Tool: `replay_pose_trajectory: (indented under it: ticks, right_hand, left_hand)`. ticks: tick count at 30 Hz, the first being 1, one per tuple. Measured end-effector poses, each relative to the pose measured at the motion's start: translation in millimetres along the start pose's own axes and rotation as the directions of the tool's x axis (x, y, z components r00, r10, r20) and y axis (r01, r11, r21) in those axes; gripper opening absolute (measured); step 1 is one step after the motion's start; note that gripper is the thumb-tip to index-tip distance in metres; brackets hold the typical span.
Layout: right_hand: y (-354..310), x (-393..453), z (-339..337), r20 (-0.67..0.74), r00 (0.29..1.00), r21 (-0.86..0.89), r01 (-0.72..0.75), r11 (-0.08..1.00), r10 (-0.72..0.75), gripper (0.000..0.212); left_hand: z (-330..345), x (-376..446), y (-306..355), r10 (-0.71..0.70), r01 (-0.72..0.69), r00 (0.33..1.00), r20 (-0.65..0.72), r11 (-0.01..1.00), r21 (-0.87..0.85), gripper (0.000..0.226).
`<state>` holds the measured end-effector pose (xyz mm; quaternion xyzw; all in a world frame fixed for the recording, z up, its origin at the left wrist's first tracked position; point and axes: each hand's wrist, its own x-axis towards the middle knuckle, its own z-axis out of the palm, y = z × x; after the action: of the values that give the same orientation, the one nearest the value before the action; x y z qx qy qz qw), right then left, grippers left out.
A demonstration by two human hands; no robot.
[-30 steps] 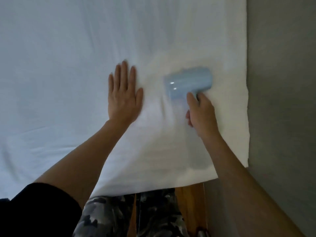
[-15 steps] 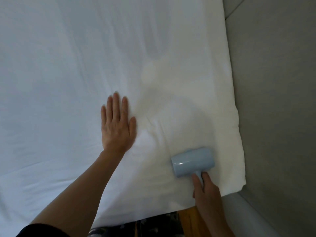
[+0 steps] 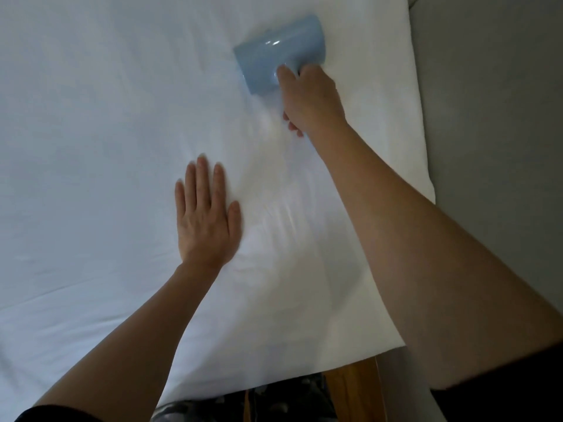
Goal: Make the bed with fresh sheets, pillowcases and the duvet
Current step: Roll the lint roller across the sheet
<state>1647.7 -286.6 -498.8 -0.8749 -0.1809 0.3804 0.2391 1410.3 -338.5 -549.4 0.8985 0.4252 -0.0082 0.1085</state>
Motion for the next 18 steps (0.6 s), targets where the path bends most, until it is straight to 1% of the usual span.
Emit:
replay_pose_trajectory:
  ticks: [3, 6, 10, 12, 15, 18]
  right_hand:
    - [14.2, -15.4, -1.8, 0.004, 1.000, -0.042, 0.001, 0.999, 0.000, 0.041]
    - [57.9, -56.8, -7.3, 0.022, 1.000, -0.073, -0.001, 0.997, 0.003, 0.033]
    - [117.7, -121.1, -19.7, 0.067, 0.993, -0.125, -0.090, 0.988, 0.099, 0.035]
    - [140.3, -148.5, -24.4, 0.068, 0.988, -0.142, -0.125, 0.982, 0.136, 0.036]
    - [167.1, -186.3, -28.8, 0.074, 0.983, -0.117, -0.160, 0.980, 0.170, 0.035]
    - [188.3, -227.1, -31.7, 0.098, 0.964, -0.084, -0.240, 0.967, 0.247, 0.036]
  left_hand:
    - [1.2, -0.2, -0.6, 0.010, -0.010, 1.000, 0.006, 1.000, -0.002, 0.060]
    - [1.9, 0.3, -2.1, 0.014, -0.014, 1.000, 0.007, 1.000, -0.008, 0.060]
    - [1.3, 0.6, -0.9, 0.025, -0.025, 0.999, 0.022, 1.000, 0.009, 0.059]
    - [0.1, 0.7, 0.3, 0.025, -0.026, 0.999, 0.031, 0.999, 0.018, 0.059]
    - [-4.5, 0.9, 0.7, 0.016, -0.017, 0.998, 0.064, 1.000, 0.010, 0.060]
    - [-15.6, -2.8, -2.1, 0.059, -0.059, 0.988, 0.142, 0.998, -0.003, 0.060]
